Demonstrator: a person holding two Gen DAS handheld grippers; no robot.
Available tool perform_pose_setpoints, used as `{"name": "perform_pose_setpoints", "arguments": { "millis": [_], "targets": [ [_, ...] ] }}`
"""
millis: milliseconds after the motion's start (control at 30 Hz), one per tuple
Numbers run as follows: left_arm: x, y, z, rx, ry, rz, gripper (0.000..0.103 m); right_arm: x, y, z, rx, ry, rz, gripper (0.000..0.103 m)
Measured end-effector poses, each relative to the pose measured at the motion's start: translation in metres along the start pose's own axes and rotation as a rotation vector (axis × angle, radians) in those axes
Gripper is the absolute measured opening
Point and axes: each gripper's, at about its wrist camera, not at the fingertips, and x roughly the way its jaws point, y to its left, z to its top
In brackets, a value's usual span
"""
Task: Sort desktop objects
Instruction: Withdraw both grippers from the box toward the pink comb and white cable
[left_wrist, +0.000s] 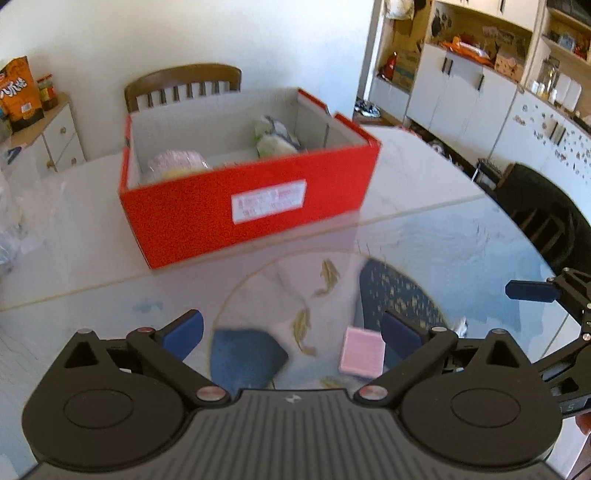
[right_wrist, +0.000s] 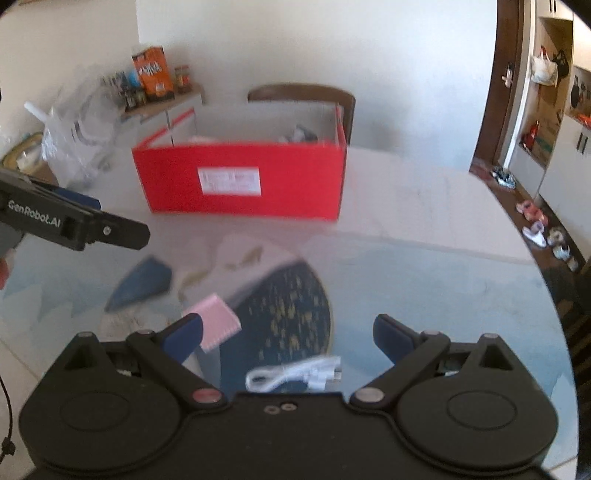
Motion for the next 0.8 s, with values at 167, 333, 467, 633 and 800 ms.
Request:
{"name": "perform_pose_setpoints", "arguments": {
  "millis": [167, 333, 467, 633, 800],
  "targets": [
    [0.021, -0.012, -0.018, 0.045, 0.034, 0.017, 0.103, 0.009, -0.003, -0.017, 0.008, 0.027, -0.013, 0.099],
    [0.04, -0.022, -0.028, 0.068, 0.074, 0.01, 0.103, 0.021, -0.002, -0.024, -0.015, 0.047, -0.015, 0.099],
    [0.048, -0.027, -0.032, 0.08, 0.095, -0.013, 0.103, 0.028, 0.0, -0.028, -0.042, 0.056, -0.014, 0.098],
    [0.056, -0.031, -0.033, 0.1, 0.099, -0.044, 0.103, 0.035, -0.001, -0.032, -0.057, 0.068, -0.007, 0.098],
    [0.063, -0.029, -0.038, 0.115, 0.113, -0.055, 0.103, 0.041, -0.004, -0.032, -0.068, 0.077, -0.001, 0.097]
  ]
}}
